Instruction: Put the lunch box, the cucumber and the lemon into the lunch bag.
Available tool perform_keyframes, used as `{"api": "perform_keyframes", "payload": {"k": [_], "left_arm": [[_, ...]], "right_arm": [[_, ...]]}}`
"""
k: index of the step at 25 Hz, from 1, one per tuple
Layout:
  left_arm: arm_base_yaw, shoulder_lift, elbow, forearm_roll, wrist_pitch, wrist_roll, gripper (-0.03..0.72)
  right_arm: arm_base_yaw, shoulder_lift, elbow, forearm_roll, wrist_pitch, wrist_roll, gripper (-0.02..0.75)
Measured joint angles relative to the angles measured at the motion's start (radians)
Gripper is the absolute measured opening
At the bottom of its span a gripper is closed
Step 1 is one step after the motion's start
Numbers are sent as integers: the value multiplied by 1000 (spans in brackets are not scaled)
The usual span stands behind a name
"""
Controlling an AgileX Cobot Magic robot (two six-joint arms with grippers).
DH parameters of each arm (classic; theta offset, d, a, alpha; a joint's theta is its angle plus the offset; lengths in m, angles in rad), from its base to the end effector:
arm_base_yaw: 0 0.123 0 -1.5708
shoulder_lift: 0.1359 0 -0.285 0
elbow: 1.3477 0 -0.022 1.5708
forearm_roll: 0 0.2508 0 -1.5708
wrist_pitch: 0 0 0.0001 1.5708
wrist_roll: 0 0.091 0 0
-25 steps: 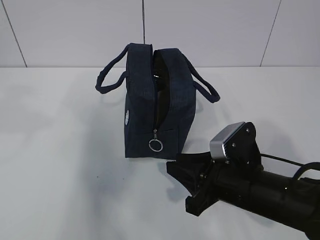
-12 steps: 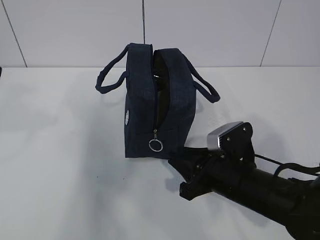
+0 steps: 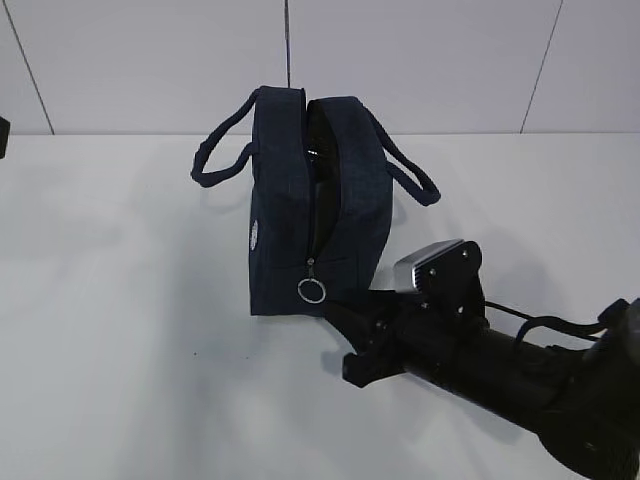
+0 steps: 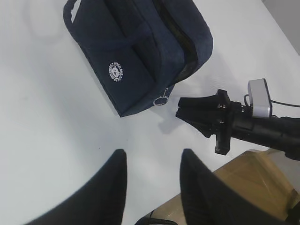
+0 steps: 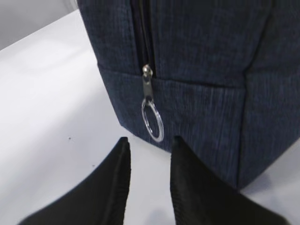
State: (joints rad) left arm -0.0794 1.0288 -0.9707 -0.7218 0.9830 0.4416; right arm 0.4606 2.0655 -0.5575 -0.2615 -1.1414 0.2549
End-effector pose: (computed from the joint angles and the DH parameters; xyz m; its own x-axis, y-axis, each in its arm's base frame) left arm 0.1849 -0.0649 0.3587 -0.7314 0.0477 -0.6803 0.4328 0.8034 -0.4089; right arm 0.2699 0.1578 0.0829 -0.3466 -0.0164 -0.9379 -0.5900 0.7811 0.2044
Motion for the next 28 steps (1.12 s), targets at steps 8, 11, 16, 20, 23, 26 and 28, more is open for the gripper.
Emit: {"api": "perform_keyframes", "payload": {"k": [8, 11, 16, 20, 23, 26, 28], "left_arm": [[0, 0, 0, -4, -2, 0, 276], [0, 0, 0, -5, -4, 0, 276], [0, 0, 0, -8, -4, 0, 276], [0, 0, 0, -15, -5, 0, 276], [0, 0, 0, -21, -9, 0, 276], [0, 0, 0, -25, -11, 0, 276], [0, 0, 0, -25, -12, 0, 276]], "right_arm": [[0, 2, -82, -2, 124, 0, 240], [0, 2, -97, -2, 150, 0, 240], [0, 2, -98, -13, 161, 0, 241], [0, 2, -98, -18, 159, 0, 240], [0, 2, -98, -18, 139, 0, 241], [0, 12, -98, -8, 124, 0, 241], [0, 25, -98, 4, 114, 0, 241]]}}
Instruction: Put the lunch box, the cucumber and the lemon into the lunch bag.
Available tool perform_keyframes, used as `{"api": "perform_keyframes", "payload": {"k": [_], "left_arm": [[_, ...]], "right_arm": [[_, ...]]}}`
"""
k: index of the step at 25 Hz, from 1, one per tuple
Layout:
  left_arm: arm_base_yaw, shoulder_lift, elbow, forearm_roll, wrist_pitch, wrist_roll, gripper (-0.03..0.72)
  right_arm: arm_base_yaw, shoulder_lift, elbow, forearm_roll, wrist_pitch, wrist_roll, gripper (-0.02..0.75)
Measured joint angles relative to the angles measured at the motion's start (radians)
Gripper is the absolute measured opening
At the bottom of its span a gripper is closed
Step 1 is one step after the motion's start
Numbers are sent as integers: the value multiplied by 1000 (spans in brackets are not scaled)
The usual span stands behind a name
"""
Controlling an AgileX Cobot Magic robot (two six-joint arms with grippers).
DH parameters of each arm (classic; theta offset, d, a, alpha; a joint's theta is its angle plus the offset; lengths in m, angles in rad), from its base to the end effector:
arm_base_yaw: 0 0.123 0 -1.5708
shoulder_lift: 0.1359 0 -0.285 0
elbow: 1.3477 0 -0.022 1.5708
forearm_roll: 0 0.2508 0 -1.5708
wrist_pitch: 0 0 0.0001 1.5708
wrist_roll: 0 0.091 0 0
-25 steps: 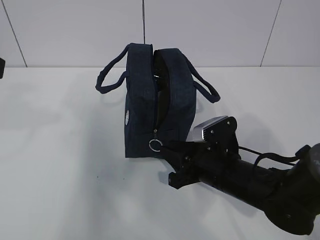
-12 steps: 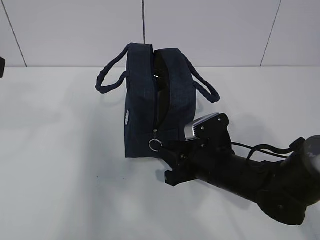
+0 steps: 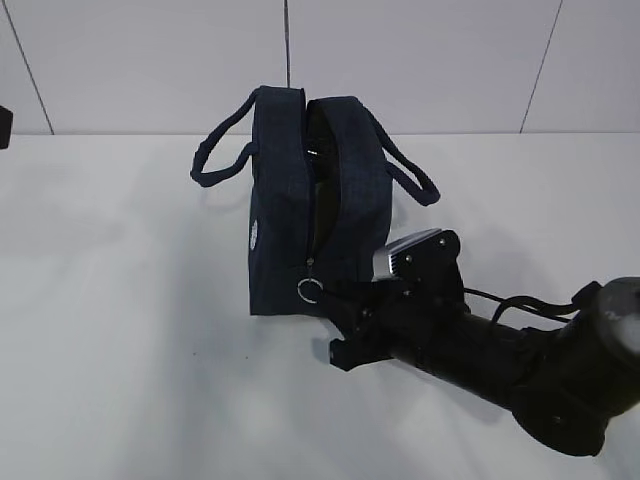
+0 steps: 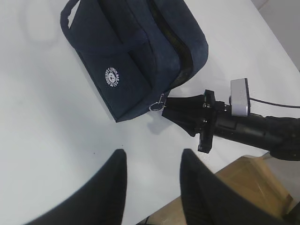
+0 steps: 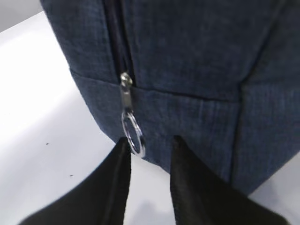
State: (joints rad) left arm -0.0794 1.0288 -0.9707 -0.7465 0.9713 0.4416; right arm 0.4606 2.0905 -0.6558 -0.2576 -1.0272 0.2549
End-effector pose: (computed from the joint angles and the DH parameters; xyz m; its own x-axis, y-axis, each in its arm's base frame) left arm 0.1857 -0.0660 0.3604 -0.7271 0.0251 -0.6861 0.4299 0.7958 -0.4265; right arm 0.2909 0.1665 0.0799 -0.3663 -0.0519 -0.9290 -0.5787 0.7946 0.1838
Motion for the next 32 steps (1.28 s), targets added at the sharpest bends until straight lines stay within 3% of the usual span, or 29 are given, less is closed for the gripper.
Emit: {"api": "perform_keyframes", "payload": {"k": [12, 19, 32], "left_arm": [[0, 0, 0, -2, -4, 0, 276], [0, 0, 0, -4, -4, 0, 276], [0, 0, 0, -13, -4, 0, 276]], "right_arm": [[0, 55, -1, -13, -82, 0, 244], [0, 55, -1, -40, -84, 0, 385], [0, 88, -54, -76, -96, 0, 407]]}}
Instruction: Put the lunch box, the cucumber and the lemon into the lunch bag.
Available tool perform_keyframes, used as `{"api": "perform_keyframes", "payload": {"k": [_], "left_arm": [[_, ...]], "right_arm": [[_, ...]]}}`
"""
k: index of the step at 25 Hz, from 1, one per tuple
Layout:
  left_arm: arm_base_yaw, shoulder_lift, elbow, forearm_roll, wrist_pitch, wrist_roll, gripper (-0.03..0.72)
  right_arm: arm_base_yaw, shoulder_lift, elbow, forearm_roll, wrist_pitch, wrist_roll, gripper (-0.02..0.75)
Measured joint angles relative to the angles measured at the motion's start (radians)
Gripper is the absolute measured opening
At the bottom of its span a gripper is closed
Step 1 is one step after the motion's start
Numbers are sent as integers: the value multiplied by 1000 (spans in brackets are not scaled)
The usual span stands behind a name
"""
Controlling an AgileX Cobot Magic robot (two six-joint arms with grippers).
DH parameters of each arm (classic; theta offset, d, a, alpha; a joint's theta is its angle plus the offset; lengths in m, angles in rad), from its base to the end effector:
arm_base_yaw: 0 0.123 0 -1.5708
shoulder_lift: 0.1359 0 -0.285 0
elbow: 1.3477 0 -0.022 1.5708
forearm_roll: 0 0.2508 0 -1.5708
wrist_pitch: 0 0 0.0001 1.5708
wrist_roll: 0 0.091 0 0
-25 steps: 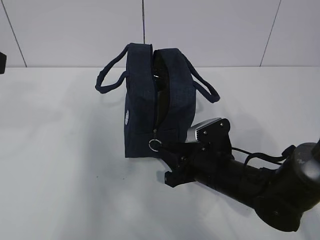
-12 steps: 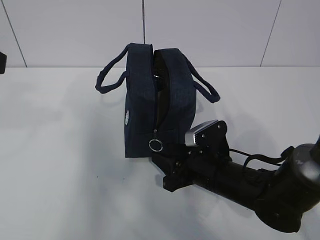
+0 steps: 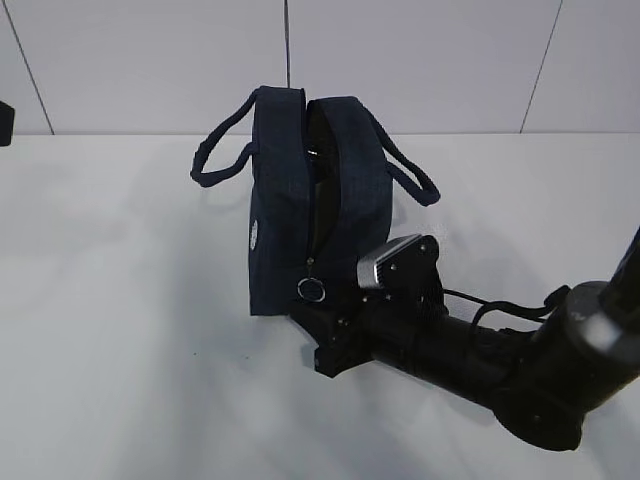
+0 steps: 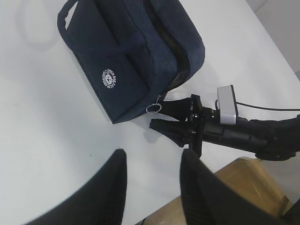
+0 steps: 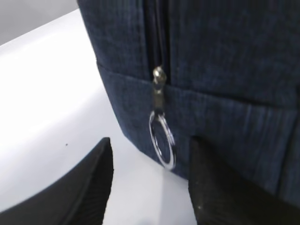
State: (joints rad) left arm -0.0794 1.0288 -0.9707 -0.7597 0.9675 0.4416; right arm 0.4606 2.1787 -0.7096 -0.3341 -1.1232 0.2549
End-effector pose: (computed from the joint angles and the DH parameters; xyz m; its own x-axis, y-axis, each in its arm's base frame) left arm 0.1859 -0.0666 0.3613 -0.7259 0.0142 -0.6876 0.4289 0.7910 -0.4364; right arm 0.2972 0.1775 0.0663 -0.3190 -0.0457 -0.9467 -0.6490 0.7385 0.1830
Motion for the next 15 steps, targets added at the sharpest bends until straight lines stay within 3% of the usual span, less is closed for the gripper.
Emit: {"api": "perform_keyframes", "payload": {"k": [15], "left_arm": [[0, 0, 0, -3, 6, 2, 276]], "right_arm": [[0, 7, -45, -6, 4, 0, 407]]}}
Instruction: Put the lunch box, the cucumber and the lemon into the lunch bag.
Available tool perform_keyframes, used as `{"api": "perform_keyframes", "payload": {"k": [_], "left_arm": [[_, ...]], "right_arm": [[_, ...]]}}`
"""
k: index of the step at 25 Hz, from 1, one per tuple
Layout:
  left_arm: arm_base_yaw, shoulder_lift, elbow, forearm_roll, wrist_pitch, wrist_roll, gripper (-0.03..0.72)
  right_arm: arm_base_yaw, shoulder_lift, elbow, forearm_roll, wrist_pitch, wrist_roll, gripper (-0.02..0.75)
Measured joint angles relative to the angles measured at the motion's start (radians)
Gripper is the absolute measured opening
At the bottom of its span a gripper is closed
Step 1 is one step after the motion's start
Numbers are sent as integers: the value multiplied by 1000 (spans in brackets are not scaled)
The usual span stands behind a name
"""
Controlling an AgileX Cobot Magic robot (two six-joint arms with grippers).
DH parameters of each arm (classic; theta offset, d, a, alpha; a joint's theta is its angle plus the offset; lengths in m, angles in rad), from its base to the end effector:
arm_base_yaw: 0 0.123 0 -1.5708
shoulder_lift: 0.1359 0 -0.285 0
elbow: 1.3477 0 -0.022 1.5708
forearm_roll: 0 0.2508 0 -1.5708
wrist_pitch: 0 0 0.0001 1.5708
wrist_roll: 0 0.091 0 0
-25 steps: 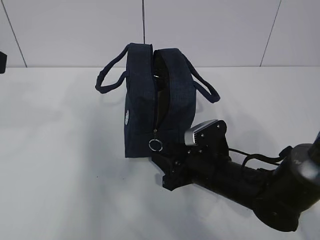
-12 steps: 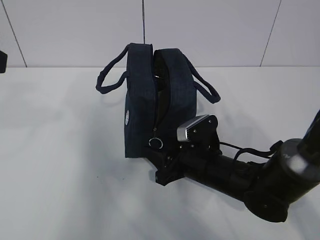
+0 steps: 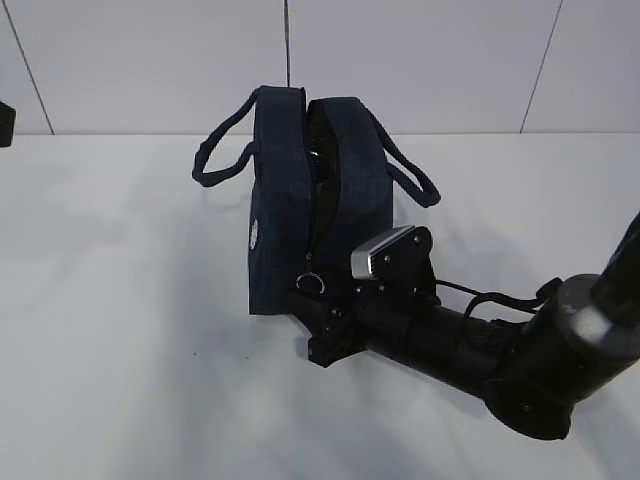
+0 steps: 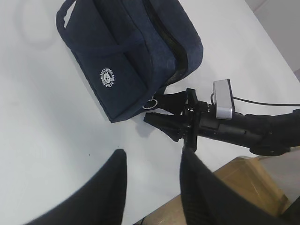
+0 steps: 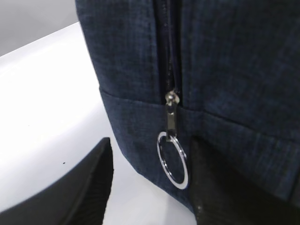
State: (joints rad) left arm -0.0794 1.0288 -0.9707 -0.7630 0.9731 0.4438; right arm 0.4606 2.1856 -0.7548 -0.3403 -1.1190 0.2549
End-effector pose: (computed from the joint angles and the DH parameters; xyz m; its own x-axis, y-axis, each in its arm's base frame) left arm 0.1854 -0.0669 0.3612 -0.7279 0.0169 -0.6855 0.4317 0.7880 -0.4390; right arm 0.3072 0.1829 0.0706 -0.2883 -0.0352 -0.9569 -0.6589 0.7324 0.1716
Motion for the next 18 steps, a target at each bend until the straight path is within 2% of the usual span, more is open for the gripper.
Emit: {"api": "perform_keyframes", "payload": {"k": [4, 10, 18], "left_arm": [[0, 0, 0, -1, 0, 0, 276], [0, 0, 0, -4, 4, 0, 276], [0, 0, 0, -7, 13, 0, 276]], "right_arm": [[0, 1, 0, 2, 0, 0, 399], [0, 9, 0, 6, 0, 0, 330], [0, 20, -1, 4, -7, 0, 319]]}}
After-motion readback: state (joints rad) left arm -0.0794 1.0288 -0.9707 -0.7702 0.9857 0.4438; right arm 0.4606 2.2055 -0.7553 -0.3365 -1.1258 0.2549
